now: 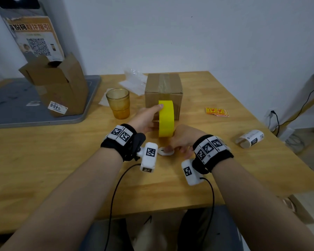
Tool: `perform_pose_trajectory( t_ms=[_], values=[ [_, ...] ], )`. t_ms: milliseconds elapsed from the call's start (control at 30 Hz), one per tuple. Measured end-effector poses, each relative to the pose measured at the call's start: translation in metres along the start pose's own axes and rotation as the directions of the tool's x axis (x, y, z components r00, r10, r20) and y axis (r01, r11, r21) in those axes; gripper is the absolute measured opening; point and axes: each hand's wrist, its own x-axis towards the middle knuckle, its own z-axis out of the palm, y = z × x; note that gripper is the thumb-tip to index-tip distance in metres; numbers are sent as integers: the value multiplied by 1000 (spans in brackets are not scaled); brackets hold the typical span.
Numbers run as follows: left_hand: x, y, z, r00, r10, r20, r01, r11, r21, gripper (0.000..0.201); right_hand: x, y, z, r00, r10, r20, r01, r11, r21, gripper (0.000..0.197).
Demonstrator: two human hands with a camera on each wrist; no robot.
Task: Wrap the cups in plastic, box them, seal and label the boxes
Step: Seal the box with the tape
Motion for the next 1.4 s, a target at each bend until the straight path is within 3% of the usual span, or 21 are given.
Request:
perform_pose_trajectory(
  t_ms=[200, 300, 400, 533, 633, 733, 833, 900, 967, 1167, 1267, 1400],
  values=[
    [-5, 0, 5, 1000, 5, -14, -6, 998, -68, 49, -7, 4, -5, 996, -19, 88, 21, 999, -31, 30],
    [-5, -2, 4, 998, 31, -55, -35, 997, -67, 44, -22, 10, -22, 989, -49, 141, 46, 999, 30, 25],
    [-2, -2, -1, 994, 46, -97, -46, 999, 10, 49, -35, 19, -44, 985, -138, 107, 116, 975, 189, 6],
    [-1, 2, -7, 987, 63, -148, -49, 994, 97, 31, -27, 18, -65, 963, -249, -105, 268, 838, 476, 19],
    [-5, 8, -11, 982, 95, -162, -71, 986, 152, 23, -14, 0, -68, 897, -288, -336, 431, 741, 515, 33],
    [-2, 16, -25, 986, 90, -143, -51, 965, 255, 18, -2, -25, -70, 820, -308, -482, 546, 671, 501, 27],
    [1, 25, -43, 986, 52, -160, 10, 931, 366, 44, 14, -51, -72, 759, -357, -545, 636, 588, 500, 28],
    [5, 29, -49, 984, 37, -176, 41, 908, 416, 70, 27, -65, -69, 732, -394, -556, 663, 598, 449, 28],
    [8, 34, -48, 987, 30, -157, 44, 893, 448, 78, 40, -74, -64, 717, -405, -567, 664, 645, 379, 28],
    [18, 41, -45, 1000, 4, 11, -10, 825, 565, 40, 55, -75, -54, 685, -392, -613, 647, 714, 267, 21],
    [15, 47, -49, 999, -41, 24, 20, 813, 582, 27, 55, -73, -54, 675, -405, -616, 653, 717, 244, 21],
    [11, 55, -52, 997, -77, 21, 44, 743, 667, 27, 54, -73, -55, 687, -386, -615, 639, 724, 260, 26]
  ],
)
